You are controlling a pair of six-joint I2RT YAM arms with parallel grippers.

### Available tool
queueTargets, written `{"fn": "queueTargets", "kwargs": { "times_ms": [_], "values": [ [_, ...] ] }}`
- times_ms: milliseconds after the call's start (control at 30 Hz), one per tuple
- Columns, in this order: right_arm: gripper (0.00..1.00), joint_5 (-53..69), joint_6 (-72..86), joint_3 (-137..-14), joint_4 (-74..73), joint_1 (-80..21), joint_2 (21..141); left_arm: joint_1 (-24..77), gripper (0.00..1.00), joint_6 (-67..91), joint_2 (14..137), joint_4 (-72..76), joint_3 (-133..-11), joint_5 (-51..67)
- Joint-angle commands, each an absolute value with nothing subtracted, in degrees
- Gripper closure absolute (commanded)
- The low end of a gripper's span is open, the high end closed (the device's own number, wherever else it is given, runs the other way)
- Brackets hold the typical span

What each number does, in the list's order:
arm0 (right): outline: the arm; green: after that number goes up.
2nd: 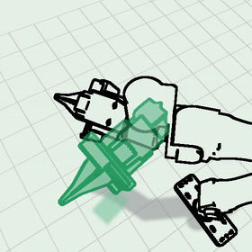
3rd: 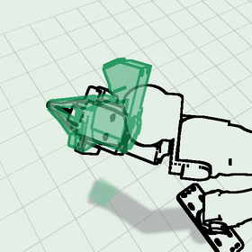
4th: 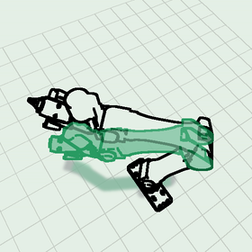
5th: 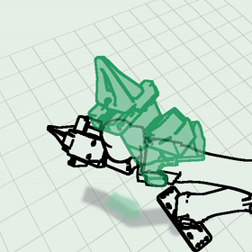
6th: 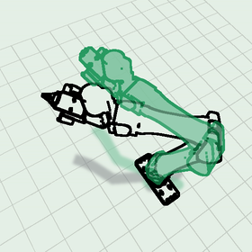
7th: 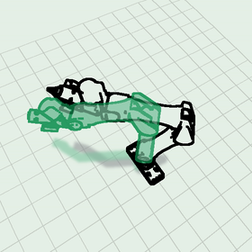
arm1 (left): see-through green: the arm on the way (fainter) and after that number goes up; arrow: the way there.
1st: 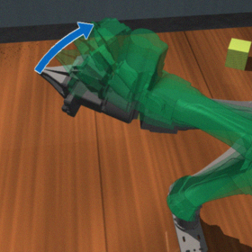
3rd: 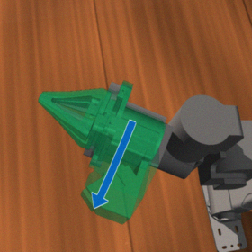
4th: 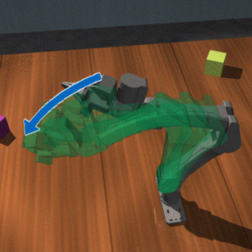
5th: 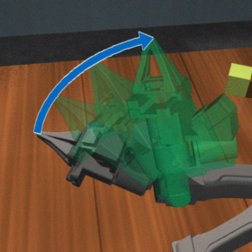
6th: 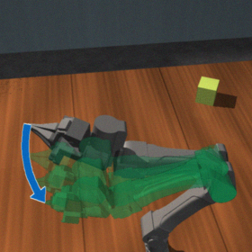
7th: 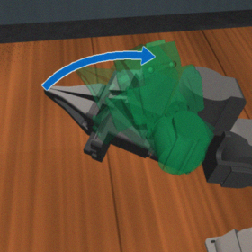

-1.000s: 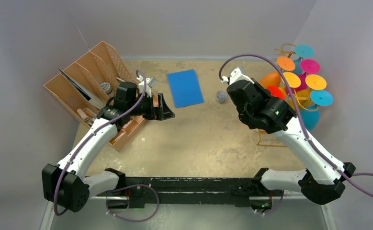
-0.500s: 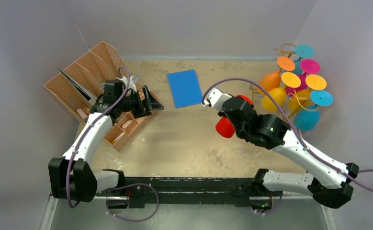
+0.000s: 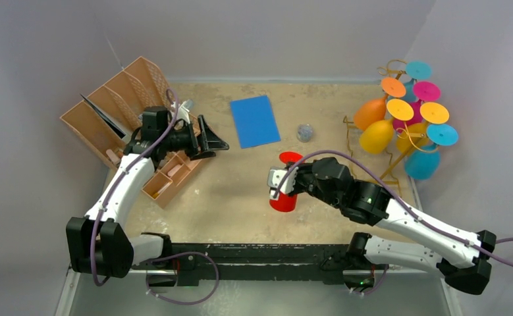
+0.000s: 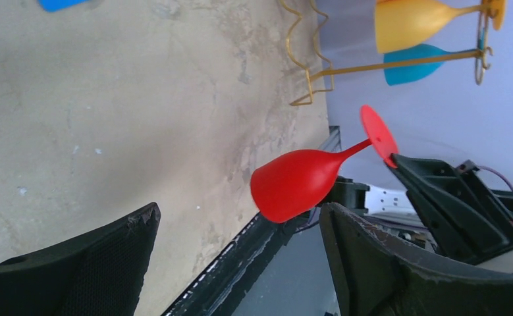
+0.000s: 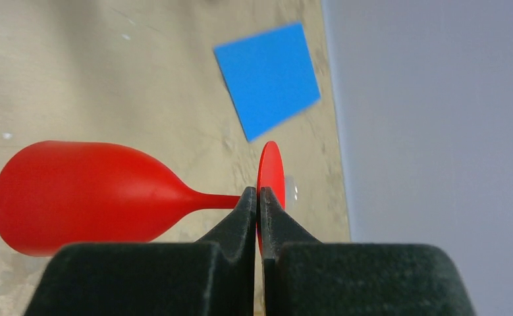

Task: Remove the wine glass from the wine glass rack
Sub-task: Place the wine glass at the center of the board.

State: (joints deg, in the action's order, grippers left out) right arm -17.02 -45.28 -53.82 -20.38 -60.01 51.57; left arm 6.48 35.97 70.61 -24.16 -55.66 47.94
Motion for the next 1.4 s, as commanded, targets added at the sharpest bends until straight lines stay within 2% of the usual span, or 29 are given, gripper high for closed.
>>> {"fn": "queueTargets", "kwargs": {
  "times_ms": [0,200,267,300,467,767,867,1000,1167,1367],
  "values": [
    [1.00,-2.24,-54.76,-51.05,-12.24,-60.30,48.17,6.41,0.11,39.38,71.16,-16.89,-57.29,57.21],
    [1.00,5.63,-58.13,-47.93,-8.53,-60.30,48.23,8.53,0.13,47.91,72.53,-7.30,-54.54,63.38],
    [1.00,7.95,-58.87,-47.33,-7.28,-60.36,48.64,11.08,0.15,53.88,73.03,0.91,-53.30,64.34],
    [1.00,9.16,-59.20,-47.29,-6.99,-60.34,48.79,12.69,0.15,56.10,73.44,4.08,-53.07,64.26],
    [1.00,11.77,-59.30,-48.08,-5.30,-60.37,49.61,16.43,0.20,56.16,75.96,0.69,-55.47,61.78],
    [1.00,13.84,-59.70,-49.08,-2.93,-60.46,51.08,20.21,0.30,76.11,76.65,21.91,-47.64,60.13],
    [1.00,13.69,-60.53,-49.06,-1.47,-60.42,51.65,20.67,0.32,80.27,76.73,23.35,-46.56,59.56],
    [1.00,13.30,-62.89,-49.87,-2.33,-60.46,52.95,21.96,0.40,84.70,76.13,26.72,-45.24,59.35],
    [1.00,13.08,-64.32,-49.30,-0.92,-60.46,53.34,22.97,0.53,85.28,75.24,24.22,-45.16,59.15],
    [1.00,12.83,-66.05,-48.95,-0.14,-60.53,53.22,23.82,0.52,87.54,74.43,24.53,-43.73,58.94]
  ]
}}
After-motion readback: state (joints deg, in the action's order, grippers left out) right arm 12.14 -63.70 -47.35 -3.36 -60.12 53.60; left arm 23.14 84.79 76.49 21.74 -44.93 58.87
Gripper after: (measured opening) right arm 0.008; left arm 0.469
